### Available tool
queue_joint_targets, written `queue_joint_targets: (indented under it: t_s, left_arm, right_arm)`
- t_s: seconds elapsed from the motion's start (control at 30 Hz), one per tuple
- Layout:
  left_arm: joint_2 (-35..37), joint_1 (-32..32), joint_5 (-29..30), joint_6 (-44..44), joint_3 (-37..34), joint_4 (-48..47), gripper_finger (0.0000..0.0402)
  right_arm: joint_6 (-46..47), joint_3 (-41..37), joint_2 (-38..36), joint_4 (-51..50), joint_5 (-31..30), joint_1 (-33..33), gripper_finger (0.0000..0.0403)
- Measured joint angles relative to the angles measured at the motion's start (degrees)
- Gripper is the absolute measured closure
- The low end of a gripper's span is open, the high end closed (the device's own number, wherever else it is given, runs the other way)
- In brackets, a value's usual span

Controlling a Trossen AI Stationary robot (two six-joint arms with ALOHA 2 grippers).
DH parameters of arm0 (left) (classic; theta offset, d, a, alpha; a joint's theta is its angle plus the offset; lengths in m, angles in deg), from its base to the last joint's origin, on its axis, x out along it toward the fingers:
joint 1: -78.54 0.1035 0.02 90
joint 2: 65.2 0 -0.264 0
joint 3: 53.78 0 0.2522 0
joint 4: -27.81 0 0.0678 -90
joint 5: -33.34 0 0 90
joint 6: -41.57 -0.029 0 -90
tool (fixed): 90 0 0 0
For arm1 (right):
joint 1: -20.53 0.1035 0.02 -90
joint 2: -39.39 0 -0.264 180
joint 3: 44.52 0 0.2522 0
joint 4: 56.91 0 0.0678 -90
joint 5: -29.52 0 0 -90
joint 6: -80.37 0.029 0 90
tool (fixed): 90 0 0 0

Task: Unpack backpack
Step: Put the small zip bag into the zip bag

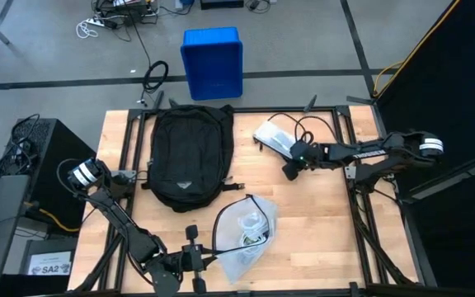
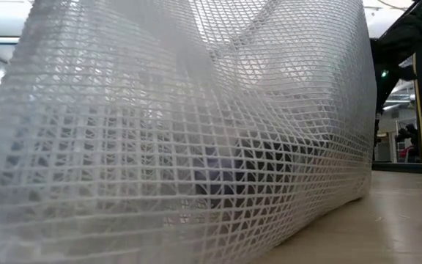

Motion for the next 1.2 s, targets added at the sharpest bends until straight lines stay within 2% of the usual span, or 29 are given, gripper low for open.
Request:
queue_joint_targets:
  t_s: [0.27,0.4,0.5,0.7,0.83,0.97,1.2]
  left_arm:
    - [0.0,0.0,0.0,0.0,0.0,0.0,0.0401]
    - [0.0,0.0,0.0,0.0,0.0,0.0,0.0401]
    - [0.0,0.0,0.0,0.0,0.0,0.0,0.0401]
    - [0.0,0.0,0.0,0.0,0.0,0.0,0.0401]
    - [0.0,0.0,0.0,0.0,0.0,0.2,0.0401]
    - [0.0,0.0,0.0,0.0,0.0,0.2,0.0401]
    - [0.0,0.0,0.0,0.0,0.0,0.2,0.0401]
  right_arm:
    - [-1.8,7.3,-13.4,1.7,-5.7,8.0,0.0402]
    - [-3.4,10.5,-18.8,8.2,-5.5,14.5,0.0399]
    - [-3.9,11.3,-19.9,16.2,-4.5,21.4,0.0399]
    - [-4.0,11.2,-14.9,28.4,-5.5,34.3,0.04]
    - [-5.8,11.3,-10.0,39.4,-5.2,40.0,0.04]
    - [-7.4,11.8,-6.2,46.1,-3.0,42.4,0.0402]
    - [-10.3,18.8,-1.3,45.7,2.0,42.7,0.0402]
